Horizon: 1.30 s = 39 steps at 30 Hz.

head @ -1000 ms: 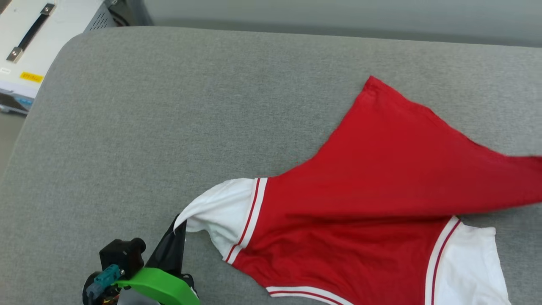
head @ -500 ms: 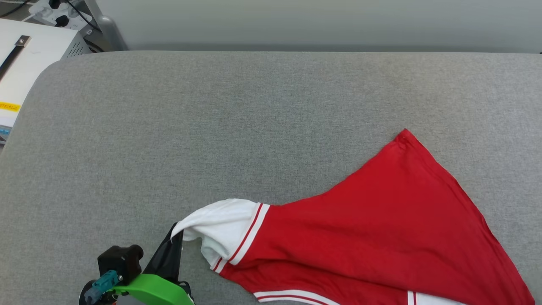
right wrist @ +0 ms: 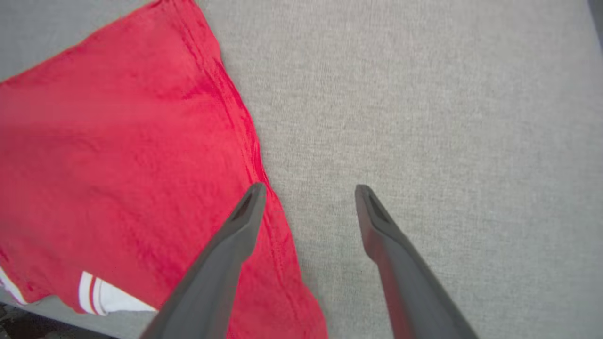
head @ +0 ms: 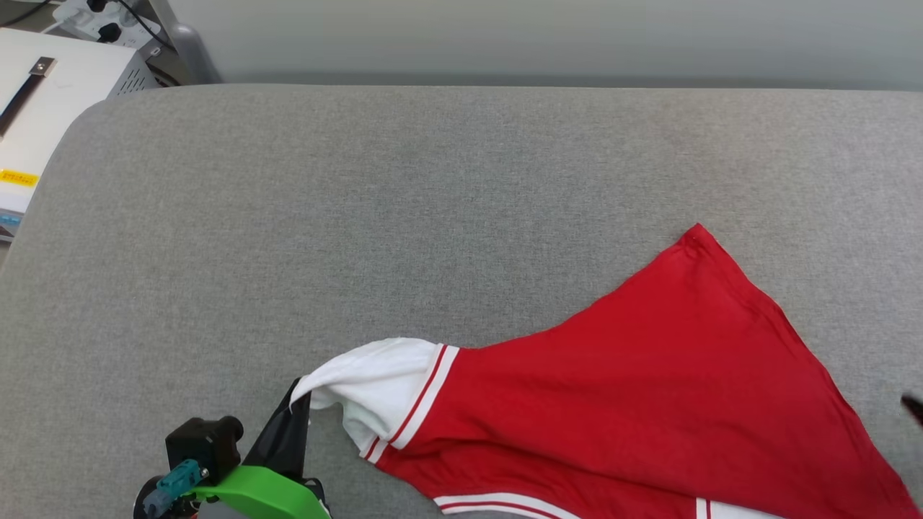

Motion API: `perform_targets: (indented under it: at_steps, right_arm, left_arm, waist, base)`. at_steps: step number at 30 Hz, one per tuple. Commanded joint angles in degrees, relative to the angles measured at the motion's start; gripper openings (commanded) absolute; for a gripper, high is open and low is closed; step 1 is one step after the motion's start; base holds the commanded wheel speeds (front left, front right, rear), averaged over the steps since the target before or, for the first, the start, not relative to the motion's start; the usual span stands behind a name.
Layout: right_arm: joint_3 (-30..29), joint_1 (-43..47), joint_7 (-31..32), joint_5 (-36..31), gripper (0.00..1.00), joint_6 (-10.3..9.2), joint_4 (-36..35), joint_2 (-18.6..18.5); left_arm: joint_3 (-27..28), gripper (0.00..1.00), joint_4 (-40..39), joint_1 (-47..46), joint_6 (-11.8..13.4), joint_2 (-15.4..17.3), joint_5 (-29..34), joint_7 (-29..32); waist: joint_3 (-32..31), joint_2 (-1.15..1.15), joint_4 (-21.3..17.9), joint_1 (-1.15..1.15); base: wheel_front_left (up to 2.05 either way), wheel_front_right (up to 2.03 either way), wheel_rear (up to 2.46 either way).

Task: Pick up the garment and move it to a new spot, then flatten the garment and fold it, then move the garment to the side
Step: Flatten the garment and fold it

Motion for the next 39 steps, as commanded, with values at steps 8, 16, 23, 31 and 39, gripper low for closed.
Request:
perform_targets:
  at_steps: [8, 16, 23, 31, 39]
  right_arm:
    - [3.54, -16.85, 7.20, -3.14, 1.00, -0.04, -9.91, -4.46]
    - [15.47, -33.42, 20.86, -3.25, 1.00, -0.04, -3.73, -4.64]
    - [31.40, -49.92, 24.65, -6.36, 1.00, -0.04, 10.87, -0.79]
    - [41.55, -50.75, 21.23, -3.63, 1.00, -0.04, 25.51, 2.67]
    - [44.94, -53.49, 12.11, -0.43, 0.00, -0.04, 27.50, 2.47]
  left_arm:
    - [-1.15, 0.00, -1.03, -2.99, -0.04, -0.36, 1.21, 0.28]
    - [-2.62, 0.00, -0.81, -6.94, -1.35, -1.55, 2.49, 0.29]
    - [-4.32, 0.00, 0.34, -11.84, -3.07, -4.04, 3.90, -0.59]
    - [-4.51, 0.00, 2.11, -12.98, -3.89, -4.97, 4.01, -1.49]
    - [-4.02, 0.00, 3.35, -12.21, -4.01, -4.43, 3.46, -1.79]
  waist:
    - [2.94, 0.00, 2.61, 0.01]
    - [6.65, 0.00, 5.73, 0.01]
    - [11.80, 0.00, 8.94, 0.01]
    - [12.83, 0.00, 9.74, 0.01]
    - [9.54, 0.00, 8.02, 0.01]
  base:
    - [0.00, 0.00, 0.00]
    - [0.00, 0.00, 0.00]
    - [0.00, 0.00, 0.00]
    - [0.00, 0.00, 0.00]
    - [0.00, 0.00, 0.00]
